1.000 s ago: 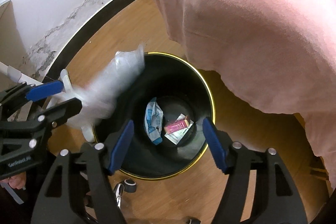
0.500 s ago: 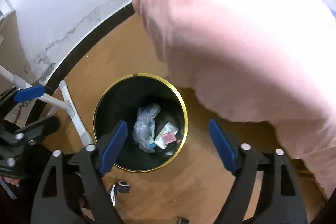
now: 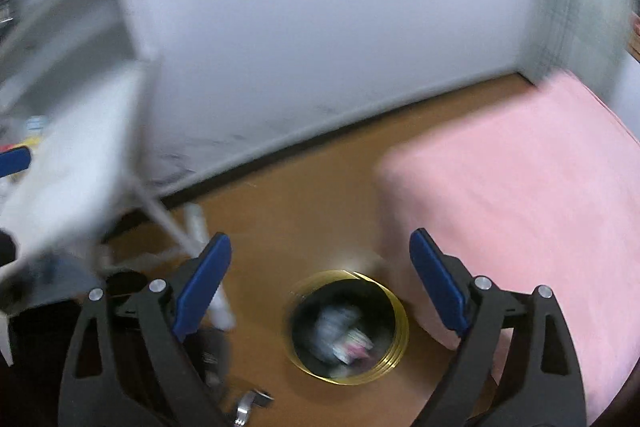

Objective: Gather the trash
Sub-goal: 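Grasp the grey sock with the left tool while the right tool grasps the yellow snack bag, then carry the grey sock and yellow snack bag with both tools over the bin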

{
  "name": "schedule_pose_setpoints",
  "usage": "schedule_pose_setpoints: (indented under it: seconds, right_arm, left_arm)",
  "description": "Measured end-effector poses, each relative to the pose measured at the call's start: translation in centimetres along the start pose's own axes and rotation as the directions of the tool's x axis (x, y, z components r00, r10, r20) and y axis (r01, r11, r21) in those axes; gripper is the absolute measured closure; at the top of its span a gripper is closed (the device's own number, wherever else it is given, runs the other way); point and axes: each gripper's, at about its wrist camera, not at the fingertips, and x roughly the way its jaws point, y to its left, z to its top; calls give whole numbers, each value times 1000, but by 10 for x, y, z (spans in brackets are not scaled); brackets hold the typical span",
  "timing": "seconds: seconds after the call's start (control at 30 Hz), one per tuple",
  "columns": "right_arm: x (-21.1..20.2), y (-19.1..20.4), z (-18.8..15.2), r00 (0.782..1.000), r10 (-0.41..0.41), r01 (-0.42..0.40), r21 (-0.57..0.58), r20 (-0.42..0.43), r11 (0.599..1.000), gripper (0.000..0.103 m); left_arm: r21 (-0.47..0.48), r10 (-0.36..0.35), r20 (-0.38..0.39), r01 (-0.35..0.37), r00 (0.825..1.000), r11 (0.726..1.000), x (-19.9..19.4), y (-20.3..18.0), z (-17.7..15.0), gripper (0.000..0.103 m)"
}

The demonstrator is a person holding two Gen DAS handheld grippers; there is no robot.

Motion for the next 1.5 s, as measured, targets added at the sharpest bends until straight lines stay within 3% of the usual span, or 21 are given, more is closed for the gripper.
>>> schedule_pose_setpoints:
  seconds: [0.1,0.17,0.2,0.23,0.27,0.4,0.5,0.57,0.67,0.8,0.9,1.0,1.1,1.13,1.2,1.23,1.33,1.5]
  right_arm:
    - [-2,77,33,987,156,-152,-87,32,984,16]
    - [-2,133,49,968,249,-240,-155,38,958,16]
    - [-1,159,55,957,289,-277,-188,37,942,16]
    - [-1,185,60,945,327,-312,-221,33,924,16]
    - [1,218,67,928,373,-355,-260,23,898,16]
    - [13,323,78,869,492,-473,-364,-46,802,16]
    - [24,395,78,842,528,-517,-445,-110,731,16]
    - [40,432,79,834,529,-531,-480,-155,698,16]
    - [68,473,79,832,511,-544,-500,-216,674,16]
    - [93,492,76,824,497,-564,-493,-274,663,16]
    - [106,496,76,806,505,-591,-466,-310,658,19]
    - [113,501,76,797,505,-604,-450,-331,657,27]
    - [115,504,74,786,512,-618,-440,-346,651,35]
    - [114,504,74,790,510,-613,-443,-341,654,40]
    - [110,502,74,786,521,-618,-440,-333,651,51]
    - [107,500,75,782,532,-623,-434,-325,651,56]
    - [98,497,77,786,535,-616,-449,-308,647,61]
    - [77,482,83,796,551,-600,-453,-252,659,62]
  left_arm:
    - [-94,152,-5,-152,988,984,-53,71,-27,9]
    - [-160,274,-28,-275,961,948,-89,123,-52,9]
    - [-184,322,-42,-324,946,928,-103,142,-64,9]
    - [-215,393,-70,-398,917,892,-124,172,-83,9]
    - [-230,425,-86,-433,901,872,-134,187,-93,9]
    - [-304,556,-191,-588,809,750,-179,262,-149,9]
    - [-349,580,-226,-621,783,702,-199,303,-175,9]
    - [-366,577,-238,-623,781,692,-206,323,-191,9]
    - [-366,566,-239,-613,789,700,-206,336,-207,9]
    - [-385,544,-232,-589,807,710,-191,344,-213,9]
    - [-406,523,-220,-565,823,718,-185,353,-215,10]
    - [-395,512,-223,-557,829,731,-174,358,-211,25]
    - [-388,491,-240,-547,837,742,-163,363,-209,48]
    - [-393,479,-251,-541,841,744,-159,365,-210,65]
    - [-403,472,-265,-541,841,738,-157,366,-210,77]
    - [-412,484,-255,-547,837,729,-161,365,-209,81]
    - [-449,484,-216,-526,848,722,-176,363,-204,83]
    - [-466,522,-174,-536,835,704,-201,353,-188,83]
